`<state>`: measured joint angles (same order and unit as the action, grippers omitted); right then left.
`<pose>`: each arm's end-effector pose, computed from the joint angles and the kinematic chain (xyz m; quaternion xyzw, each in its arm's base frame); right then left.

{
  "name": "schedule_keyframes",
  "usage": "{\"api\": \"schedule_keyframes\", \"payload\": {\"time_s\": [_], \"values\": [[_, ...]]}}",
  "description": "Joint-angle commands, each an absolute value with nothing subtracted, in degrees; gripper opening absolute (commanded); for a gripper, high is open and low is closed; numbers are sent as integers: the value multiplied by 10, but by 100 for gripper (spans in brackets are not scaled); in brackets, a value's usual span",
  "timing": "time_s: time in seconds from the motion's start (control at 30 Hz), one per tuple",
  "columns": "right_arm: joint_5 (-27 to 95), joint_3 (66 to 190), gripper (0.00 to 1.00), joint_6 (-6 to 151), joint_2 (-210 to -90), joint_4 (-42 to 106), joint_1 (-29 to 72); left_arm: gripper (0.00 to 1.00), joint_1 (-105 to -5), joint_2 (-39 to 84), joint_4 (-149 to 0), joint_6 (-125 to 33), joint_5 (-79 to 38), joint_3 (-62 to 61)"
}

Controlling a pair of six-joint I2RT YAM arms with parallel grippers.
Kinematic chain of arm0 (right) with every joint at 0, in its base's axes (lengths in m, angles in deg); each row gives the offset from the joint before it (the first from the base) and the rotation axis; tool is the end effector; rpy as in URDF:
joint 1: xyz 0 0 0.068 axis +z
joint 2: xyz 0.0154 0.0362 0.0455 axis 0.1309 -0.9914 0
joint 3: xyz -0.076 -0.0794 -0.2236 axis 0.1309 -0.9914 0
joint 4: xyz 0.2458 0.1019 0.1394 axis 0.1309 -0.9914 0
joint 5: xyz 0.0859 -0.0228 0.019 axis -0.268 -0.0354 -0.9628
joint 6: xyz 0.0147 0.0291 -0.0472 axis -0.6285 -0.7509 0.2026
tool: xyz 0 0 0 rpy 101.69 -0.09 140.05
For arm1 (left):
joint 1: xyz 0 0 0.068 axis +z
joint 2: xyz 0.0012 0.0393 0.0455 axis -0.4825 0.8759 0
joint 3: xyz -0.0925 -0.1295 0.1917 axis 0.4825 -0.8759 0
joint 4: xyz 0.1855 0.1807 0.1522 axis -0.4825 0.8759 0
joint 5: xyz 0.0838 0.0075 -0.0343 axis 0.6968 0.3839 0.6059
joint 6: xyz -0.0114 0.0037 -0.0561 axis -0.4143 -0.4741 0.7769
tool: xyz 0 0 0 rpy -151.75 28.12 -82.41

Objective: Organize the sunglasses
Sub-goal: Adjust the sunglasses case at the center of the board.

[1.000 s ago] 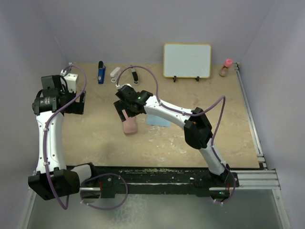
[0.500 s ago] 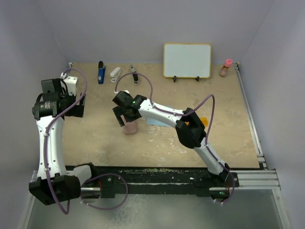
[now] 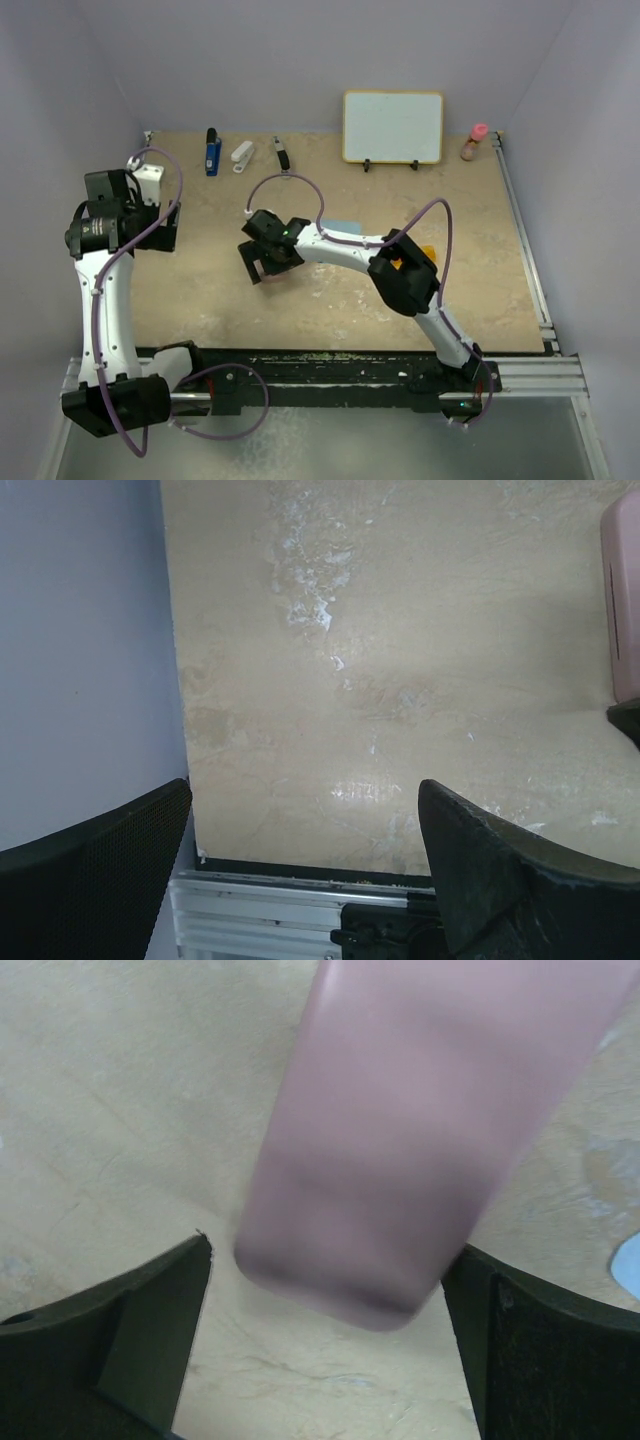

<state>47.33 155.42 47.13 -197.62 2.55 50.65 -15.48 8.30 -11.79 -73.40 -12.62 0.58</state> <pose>0.2769 0.4385 0.1372 -0.1975 0.9328 0.1771 0.2440 0.2425 0.0574 0.3552 0.0227 0.9353 0.0883 0.3419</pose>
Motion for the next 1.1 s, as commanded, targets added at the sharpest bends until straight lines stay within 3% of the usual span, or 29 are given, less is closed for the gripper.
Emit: {"api": "schedule_keyframes", "payload": {"time_s": [0.0, 0.27, 0.4, 0.6, 0.83, 1.07], "values": [[446, 1538, 96, 433, -1929, 81, 534, 98, -153, 65, -98, -740, -152, 31], [414, 1582, 93, 386, -1948, 131, 565, 98, -154, 56, -55, -739, -209, 76], [376, 1606, 99, 358, -1962, 191, 566, 98, -154, 49, -57, -738, -218, 79], [329, 1608, 100, 348, -1942, 245, 565, 98, -154, 51, -57, -753, -259, 80], [471, 1380, 99, 416, -1690, 173, 539, 98, -153, 53, -95, -863, -336, 78], [618, 1228, 100, 439, -1375, -3, 459, 98, -154, 119, -54, -990, -535, 104]]}}
